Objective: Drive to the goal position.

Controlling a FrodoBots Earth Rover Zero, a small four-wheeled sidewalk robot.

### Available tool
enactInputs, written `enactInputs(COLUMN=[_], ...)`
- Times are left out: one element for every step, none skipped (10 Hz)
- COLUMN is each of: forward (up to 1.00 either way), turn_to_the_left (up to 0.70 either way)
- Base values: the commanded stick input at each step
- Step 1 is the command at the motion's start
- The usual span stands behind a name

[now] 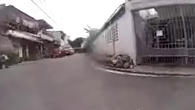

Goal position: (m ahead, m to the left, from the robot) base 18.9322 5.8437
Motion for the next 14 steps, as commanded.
enactInputs(forward=[0.70,0.70,0.70,0.70,0.70,0.70,0.70,0.70,0.70,0.54,0.39,0.19,0.07,0.06], turn_to_the_left=[0.00,0.00,0.02,0.10,0.14,0.14,0.14,0.14,0.14,0.14,0.52,0.53,0.28,0.18])
